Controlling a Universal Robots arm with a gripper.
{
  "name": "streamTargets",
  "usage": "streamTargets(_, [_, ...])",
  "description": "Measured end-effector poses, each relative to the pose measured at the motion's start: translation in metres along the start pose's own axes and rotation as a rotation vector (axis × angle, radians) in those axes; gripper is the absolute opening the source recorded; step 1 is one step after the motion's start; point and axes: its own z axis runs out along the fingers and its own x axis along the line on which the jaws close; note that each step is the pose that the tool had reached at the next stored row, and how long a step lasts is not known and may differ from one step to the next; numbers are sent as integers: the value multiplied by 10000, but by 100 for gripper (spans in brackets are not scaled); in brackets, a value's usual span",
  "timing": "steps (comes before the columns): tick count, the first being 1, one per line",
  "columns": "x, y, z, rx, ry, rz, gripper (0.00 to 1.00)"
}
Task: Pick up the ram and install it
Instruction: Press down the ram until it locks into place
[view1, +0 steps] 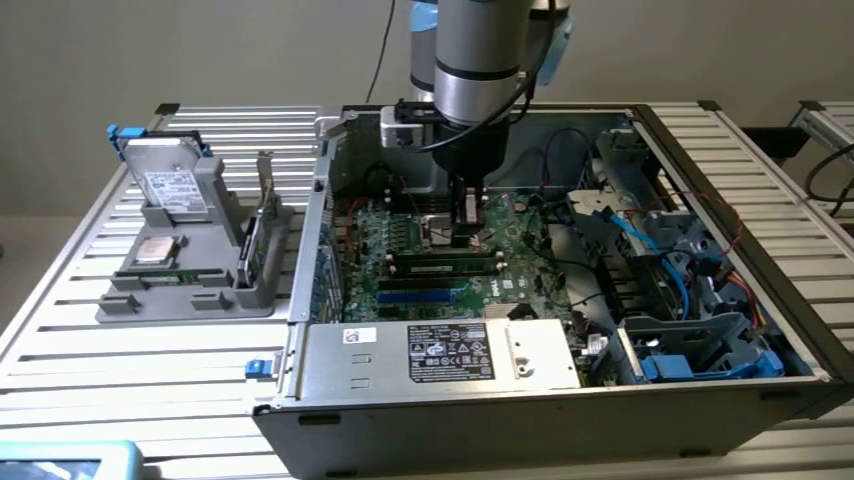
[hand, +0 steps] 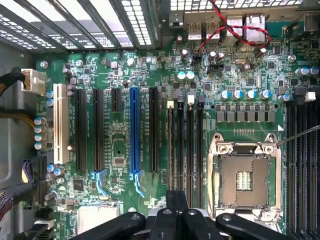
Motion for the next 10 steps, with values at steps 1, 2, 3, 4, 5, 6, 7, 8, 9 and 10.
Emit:
streamTargets(1, [0,0,0,0,0,1,11])
streamTargets(2, [0,-1,0,-1,0,24,11])
streamTargets(3, [0,-1,0,-8,1,122,11])
streamTargets(4, [0,-1,0,-16,3,252,11])
streamTargets(5, [0,-1,0,-25,3,388,11])
streamTargets(6, [0,-1,1,-33,3,532,11])
streamTargets(7, [0,-1,2,-43,3,699,11])
streamTargets(8, [0,-1,2,-53,4,855,11])
streamTargets(9, [0,-1,3,-63,4,1013,11])
streamTargets(10, [0,-1,4,-71,3,1155,11])
